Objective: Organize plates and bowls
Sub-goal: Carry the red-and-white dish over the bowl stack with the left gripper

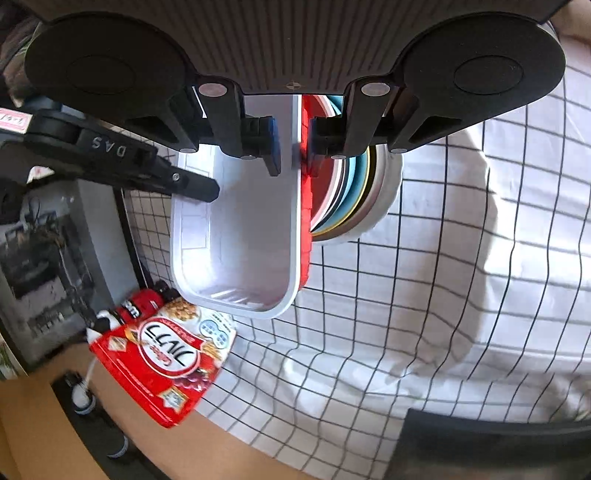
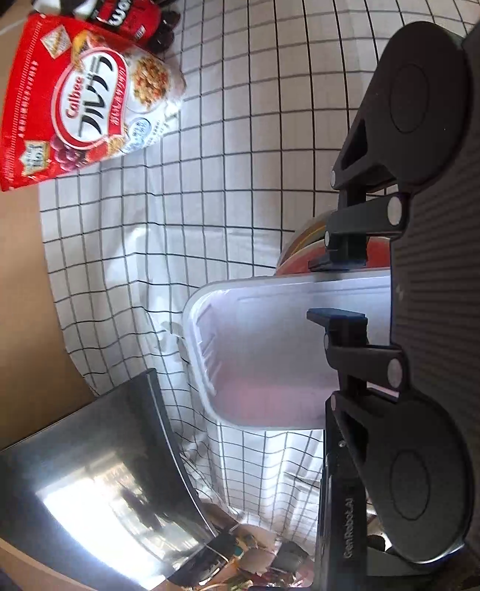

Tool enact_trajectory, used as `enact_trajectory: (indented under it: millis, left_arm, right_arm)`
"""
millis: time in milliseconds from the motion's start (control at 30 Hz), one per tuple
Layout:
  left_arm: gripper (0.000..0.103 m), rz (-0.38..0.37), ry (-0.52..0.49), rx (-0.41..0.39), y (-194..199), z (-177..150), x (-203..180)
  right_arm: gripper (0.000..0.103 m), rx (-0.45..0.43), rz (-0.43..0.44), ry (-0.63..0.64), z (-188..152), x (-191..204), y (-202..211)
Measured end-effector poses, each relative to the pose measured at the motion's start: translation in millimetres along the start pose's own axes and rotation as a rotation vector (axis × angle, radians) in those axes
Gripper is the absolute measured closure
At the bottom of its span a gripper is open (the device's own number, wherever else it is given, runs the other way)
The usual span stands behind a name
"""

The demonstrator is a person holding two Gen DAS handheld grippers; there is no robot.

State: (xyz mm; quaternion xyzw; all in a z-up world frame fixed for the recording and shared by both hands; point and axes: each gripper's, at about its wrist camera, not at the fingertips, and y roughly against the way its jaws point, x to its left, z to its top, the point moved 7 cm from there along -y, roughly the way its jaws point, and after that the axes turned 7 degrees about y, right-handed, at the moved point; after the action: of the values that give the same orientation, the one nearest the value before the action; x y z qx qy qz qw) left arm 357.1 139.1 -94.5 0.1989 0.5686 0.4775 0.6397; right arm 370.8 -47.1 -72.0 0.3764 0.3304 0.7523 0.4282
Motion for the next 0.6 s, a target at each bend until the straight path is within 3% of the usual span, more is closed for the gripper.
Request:
enact_trajectory:
  millis: [300, 600]
  left_arm:
    - [0.087, -0.008, 0.033, -0.035, 15, -1, -16]
    - [0.086, -0.027, -0.044, -0.057, 41, -6, -40]
  right_arm:
    - [0.082, 0.008, 0.047, -0.005, 5, -5, 11]
    - [0.081, -0.019, 0.098, 0.008, 2, -5, 45]
